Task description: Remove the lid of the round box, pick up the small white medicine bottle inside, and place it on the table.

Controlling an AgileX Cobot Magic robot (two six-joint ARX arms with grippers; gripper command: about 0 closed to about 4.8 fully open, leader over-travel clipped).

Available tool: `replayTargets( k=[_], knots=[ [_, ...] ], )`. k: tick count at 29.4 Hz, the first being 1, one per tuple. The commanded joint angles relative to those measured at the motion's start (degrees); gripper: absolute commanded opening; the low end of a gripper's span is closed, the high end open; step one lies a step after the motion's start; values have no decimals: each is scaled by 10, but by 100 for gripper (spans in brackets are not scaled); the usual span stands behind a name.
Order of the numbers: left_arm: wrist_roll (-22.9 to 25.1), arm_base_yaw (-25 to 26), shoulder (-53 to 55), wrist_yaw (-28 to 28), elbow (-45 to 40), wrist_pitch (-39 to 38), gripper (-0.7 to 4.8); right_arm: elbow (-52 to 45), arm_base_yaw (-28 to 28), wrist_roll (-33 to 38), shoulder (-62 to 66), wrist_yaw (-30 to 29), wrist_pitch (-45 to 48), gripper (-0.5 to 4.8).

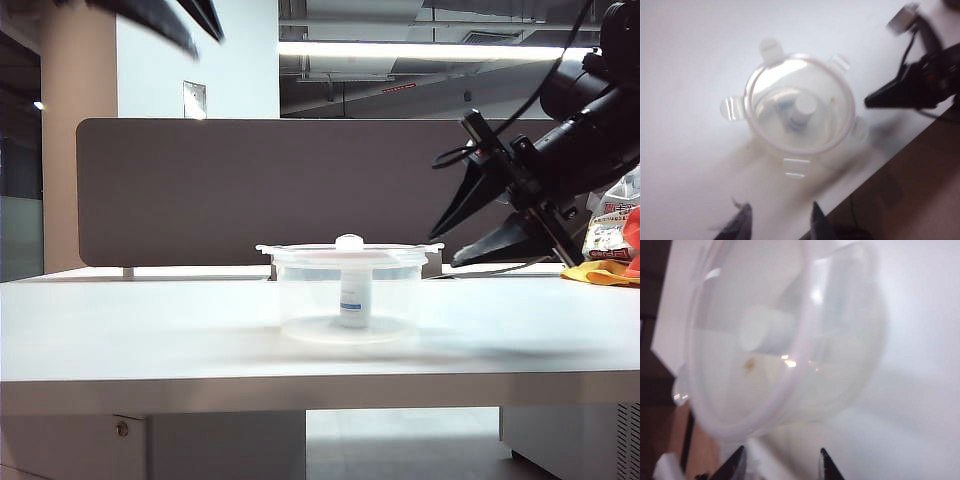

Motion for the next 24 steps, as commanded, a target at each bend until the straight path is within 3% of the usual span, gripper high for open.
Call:
replayTargets(
  k=[1,5,10,20,24],
  knots=[
    [-2,0,17,1,2,8,161,3,-5,3,-1,16,31,213],
    [-6,1,30,0,2,41,168,3,-10,38,0,15,81,213],
    [-49,25,46,30,2,97,288,3,-10,63,0,15,128,235],
    [-134,111,151,208,2,164,287,3,-11,90,1,30,172,234],
    [-142,118,187,221,2,185,287,3,-11,92,5,42,173,234]
  ],
)
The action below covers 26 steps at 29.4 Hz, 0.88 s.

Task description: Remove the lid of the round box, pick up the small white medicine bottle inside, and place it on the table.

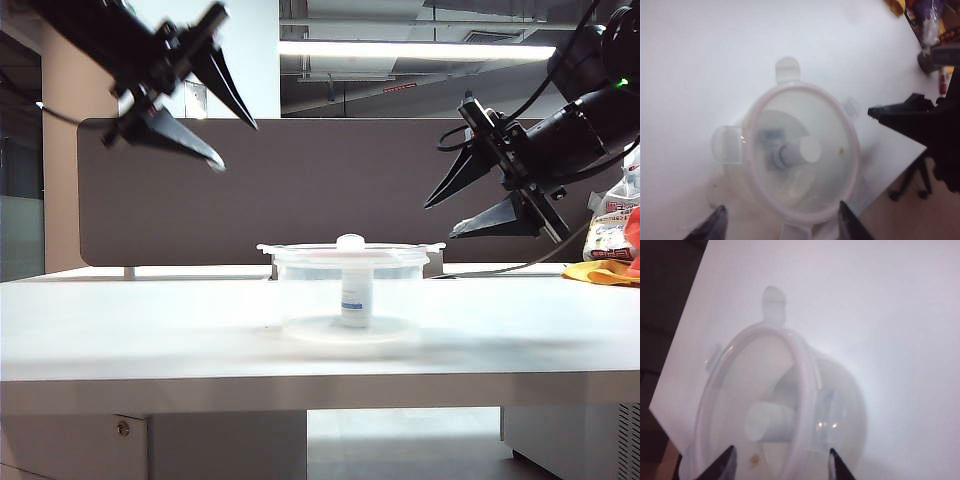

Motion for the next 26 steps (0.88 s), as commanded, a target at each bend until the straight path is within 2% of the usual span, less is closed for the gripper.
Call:
replayTargets(
  k=[1,9,17,26],
  knots=[
    [-10,0,21,15,1,28,287,2,0,6,5,4,10,234],
    [-29,9,76,22,1,60,286,2,0,15,35,2,16,234],
    [-75,30,126,77,1,117,270,2,0,15,55,2,31,234],
    [-89,31,162,103,1,145,268,2,0,20,55,9,63,229]
  ],
)
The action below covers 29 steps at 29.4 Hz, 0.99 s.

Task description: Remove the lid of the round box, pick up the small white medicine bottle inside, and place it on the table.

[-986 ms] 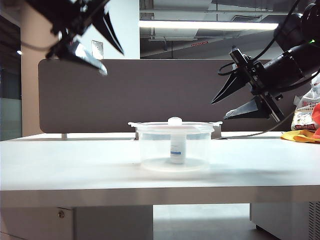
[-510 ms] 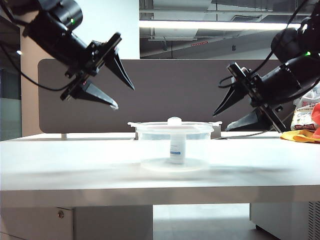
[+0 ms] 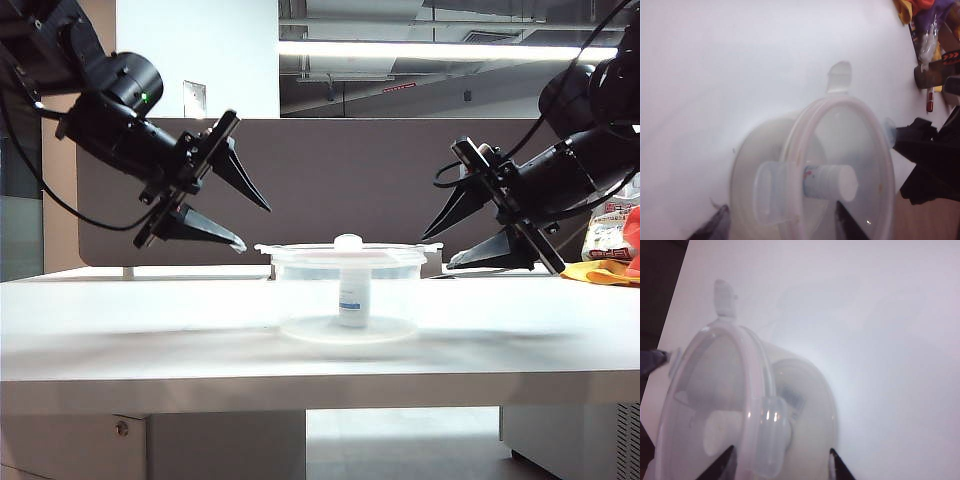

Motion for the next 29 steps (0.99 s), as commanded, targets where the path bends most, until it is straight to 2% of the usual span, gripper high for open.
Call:
replayTargets(
  k=[1,4,7,9,29],
  knots=[
    [-2,0,7,16,1,12,266,2,0,6,-2,11,19,229],
    [-2,0,9,24,1,17,203,2,0,14,-2,17,23,228],
    [-5,0,9,30,1,33,198,2,0,15,0,19,31,205],
    [-13,0,9,33,1,36,174,2,1,26,1,19,37,205],
    [-6,3,18,24,1,35,184,2,2,42,1,13,46,202]
  ],
)
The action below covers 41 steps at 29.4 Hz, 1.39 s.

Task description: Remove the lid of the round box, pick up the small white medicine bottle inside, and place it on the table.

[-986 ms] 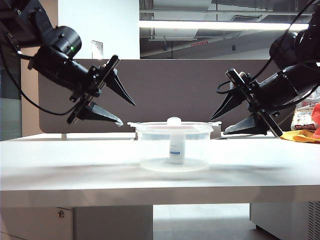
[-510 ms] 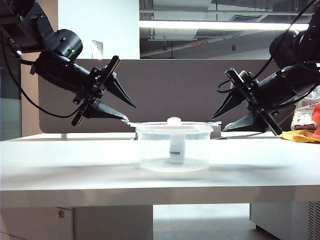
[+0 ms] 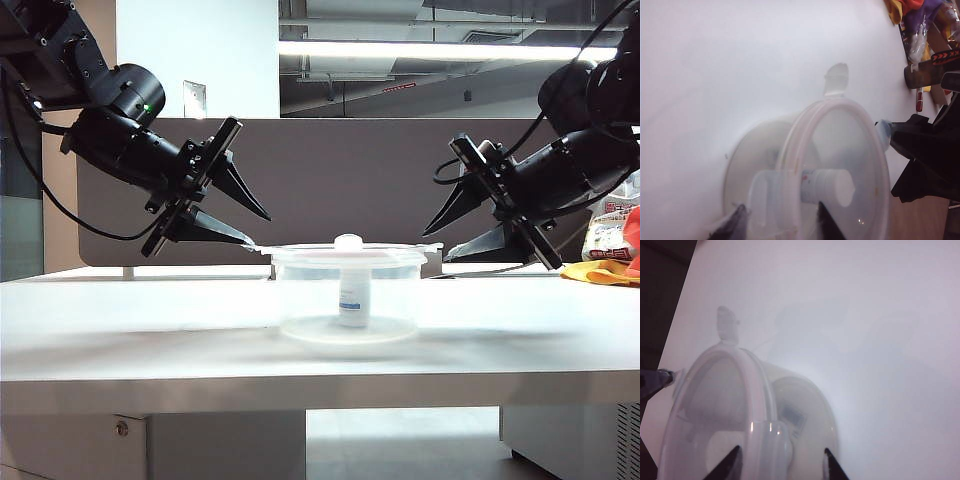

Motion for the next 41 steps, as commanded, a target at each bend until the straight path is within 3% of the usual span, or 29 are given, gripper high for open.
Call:
replayTargets(
  k=[1,5,9,12,17,19,22,29,32,36,39,41],
  knots=[
    [6,2,3,0,1,7,184,2,1,11,-2,-3,12,202],
    [7,2,10,4,1,-2,203,2,1,11,-2,-8,13,202],
    [12,2,14,4,1,-10,285,2,1,12,-2,-12,13,202],
    [11,2,14,4,1,-10,285,2,1,12,-2,-17,13,202],
    [11,1,14,4,1,-10,270,2,1,12,-2,-17,13,190],
    [10,-1,14,4,1,-10,263,2,1,12,-1,-18,14,144],
    [10,-4,14,5,1,-7,209,2,1,12,-1,-17,17,133],
    [4,-5,15,13,1,-2,209,2,2,12,-1,-15,18,133],
    [-1,-5,16,18,1,3,209,2,2,12,-1,-16,18,97],
    [-4,-10,16,17,1,4,204,2,2,12,0,-16,18,93],
    [-4,-12,16,17,1,7,143,2,2,12,3,-19,18,85],
    [-4,-13,16,17,1,9,137,2,2,13,6,-21,17,68]
  ],
)
